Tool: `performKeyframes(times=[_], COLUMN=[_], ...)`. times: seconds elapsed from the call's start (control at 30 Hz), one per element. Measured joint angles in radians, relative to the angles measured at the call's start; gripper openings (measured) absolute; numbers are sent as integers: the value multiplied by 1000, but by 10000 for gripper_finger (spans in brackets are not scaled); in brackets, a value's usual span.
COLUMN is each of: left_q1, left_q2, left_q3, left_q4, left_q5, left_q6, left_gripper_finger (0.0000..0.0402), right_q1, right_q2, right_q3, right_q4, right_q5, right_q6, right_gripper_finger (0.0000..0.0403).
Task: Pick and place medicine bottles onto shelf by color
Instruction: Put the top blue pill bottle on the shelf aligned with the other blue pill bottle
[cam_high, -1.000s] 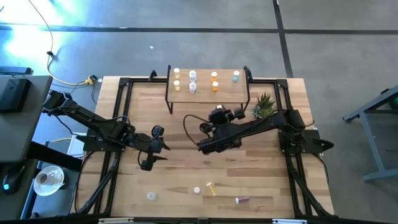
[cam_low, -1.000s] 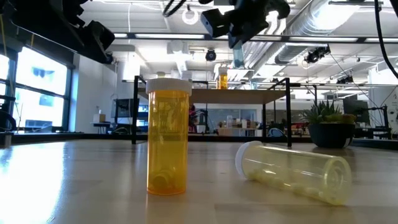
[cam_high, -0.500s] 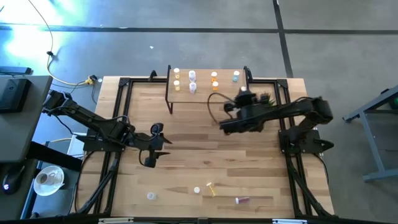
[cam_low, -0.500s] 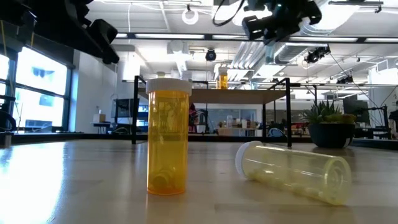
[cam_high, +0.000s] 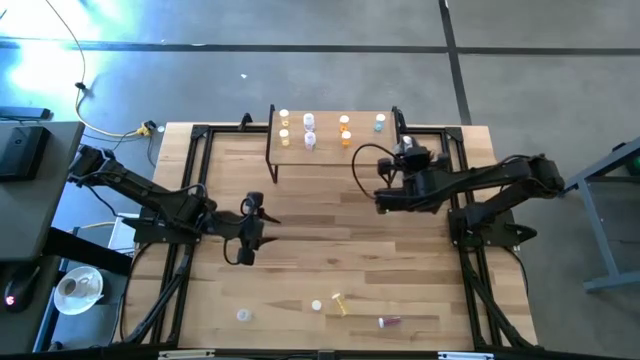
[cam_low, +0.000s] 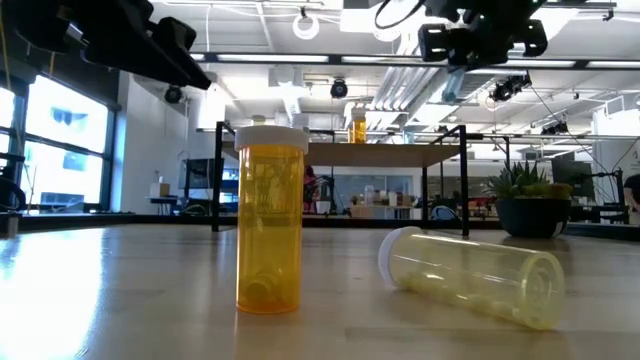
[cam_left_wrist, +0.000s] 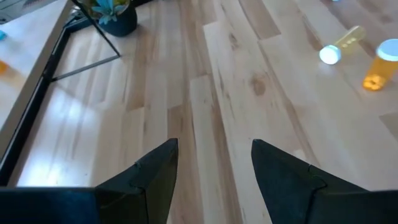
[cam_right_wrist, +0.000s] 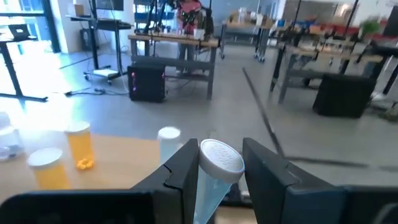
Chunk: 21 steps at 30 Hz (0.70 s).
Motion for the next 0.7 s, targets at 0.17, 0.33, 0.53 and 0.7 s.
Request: performKeyframes(times=[0.17, 0.33, 0.53, 0.7], left_q1=[26, 49, 69, 98], left_q2=[0, 0, 0, 0], left_q3=[0, 0, 0, 0], left_q4=[0, 0, -2, 0], left_q5=[0, 0, 0, -3], left_q6=[0, 5, 49, 68], left_gripper_finger=[193, 193, 193, 193], right_q1=[11, 5, -34, -81], right_q2=[3, 3, -28, -100], right_q3=[6, 6, 6, 6], right_q4=[188, 526, 813, 930], right_q5=[-95, -261, -359, -419], right_q6=[-154, -656, -1174, -1416], right_gripper_finger=[99, 99, 99, 99])
